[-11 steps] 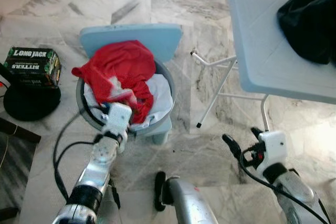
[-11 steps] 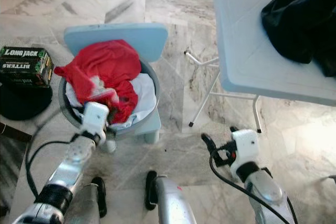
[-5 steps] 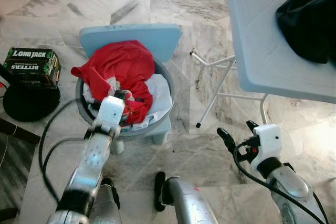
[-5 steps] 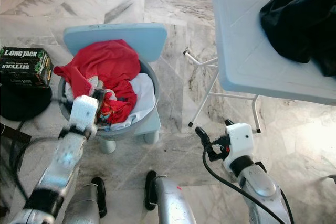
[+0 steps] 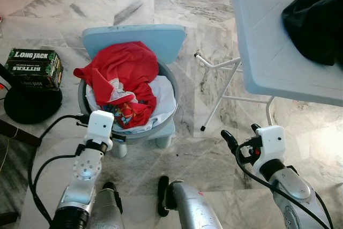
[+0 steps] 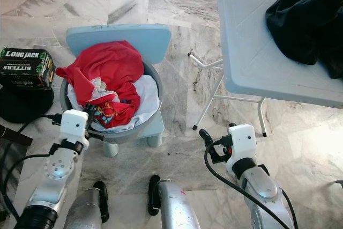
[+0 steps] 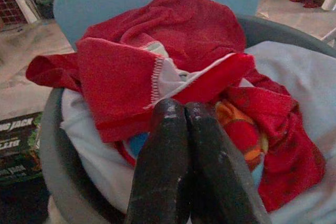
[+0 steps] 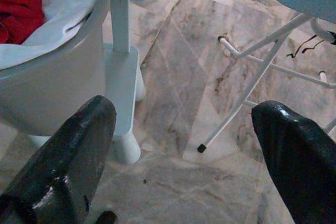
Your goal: Hang hanger
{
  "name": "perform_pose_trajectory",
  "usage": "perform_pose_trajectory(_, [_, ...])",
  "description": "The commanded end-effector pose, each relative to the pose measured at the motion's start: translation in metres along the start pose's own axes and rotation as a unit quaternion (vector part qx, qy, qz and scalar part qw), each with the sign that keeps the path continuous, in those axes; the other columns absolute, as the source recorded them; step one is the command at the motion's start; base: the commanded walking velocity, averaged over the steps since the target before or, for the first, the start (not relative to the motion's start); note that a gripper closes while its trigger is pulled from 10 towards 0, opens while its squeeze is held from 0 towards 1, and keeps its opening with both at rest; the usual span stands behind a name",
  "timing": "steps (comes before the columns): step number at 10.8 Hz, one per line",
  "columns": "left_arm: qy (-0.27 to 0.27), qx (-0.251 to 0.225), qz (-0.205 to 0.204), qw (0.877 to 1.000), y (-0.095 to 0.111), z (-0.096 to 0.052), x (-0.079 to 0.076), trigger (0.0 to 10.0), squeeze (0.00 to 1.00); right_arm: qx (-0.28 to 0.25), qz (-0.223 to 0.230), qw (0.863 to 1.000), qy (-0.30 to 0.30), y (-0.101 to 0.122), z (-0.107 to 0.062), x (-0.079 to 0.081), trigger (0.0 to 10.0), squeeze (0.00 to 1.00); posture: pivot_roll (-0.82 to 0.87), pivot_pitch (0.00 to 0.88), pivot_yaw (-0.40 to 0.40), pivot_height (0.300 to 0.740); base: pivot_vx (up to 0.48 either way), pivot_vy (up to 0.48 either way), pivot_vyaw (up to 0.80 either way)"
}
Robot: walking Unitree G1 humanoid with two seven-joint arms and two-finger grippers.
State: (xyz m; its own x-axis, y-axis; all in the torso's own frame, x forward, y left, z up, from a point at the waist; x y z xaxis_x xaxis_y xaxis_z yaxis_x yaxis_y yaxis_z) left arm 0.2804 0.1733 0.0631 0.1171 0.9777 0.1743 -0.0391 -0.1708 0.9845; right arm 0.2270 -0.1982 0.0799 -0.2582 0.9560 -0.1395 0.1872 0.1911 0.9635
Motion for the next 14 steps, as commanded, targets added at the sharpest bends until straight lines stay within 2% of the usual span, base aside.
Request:
perform_pose_trajectory(1, [-0.002,0.014,-0.004,1.0,-0.0057,-0.0049,-0.0039,10.0,0.0,0.011,0.002,1.0,-0.002,-0.004,-0.0045,-0.0015,10.0,0.0,-0.13,0.263,-0.204,0.74,0.0,0.0,0.0])
perform_pose_trajectory(14, [-0.002,0.014,-0.004,1.0,-0.0057,-0.0049,-0.0039,10.0,0.0,0.011,0.002,1.0,-0.002,-0.004,-0.0045,-0.0015,10.0,0.0,-0.13,0.263,-0.204,0.74,0.0,0.0,0.0])
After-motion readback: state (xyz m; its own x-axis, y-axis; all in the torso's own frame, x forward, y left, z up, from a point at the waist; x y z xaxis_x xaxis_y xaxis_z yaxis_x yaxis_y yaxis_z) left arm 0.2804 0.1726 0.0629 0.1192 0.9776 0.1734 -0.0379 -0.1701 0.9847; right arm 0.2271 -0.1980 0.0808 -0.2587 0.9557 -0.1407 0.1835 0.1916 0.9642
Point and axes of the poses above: a point about 5 cm out from each wrist's last joint towards the gripper, its own z axis pointing out of the wrist towards the gripper, its own y axis along the axis of the wrist's last joint, x = y × z, the point moved 1 cm from there along z, pointing out of the wrist towards the gripper, and after that the axes turned 5 degrees about -z, right-handed, at the moved point
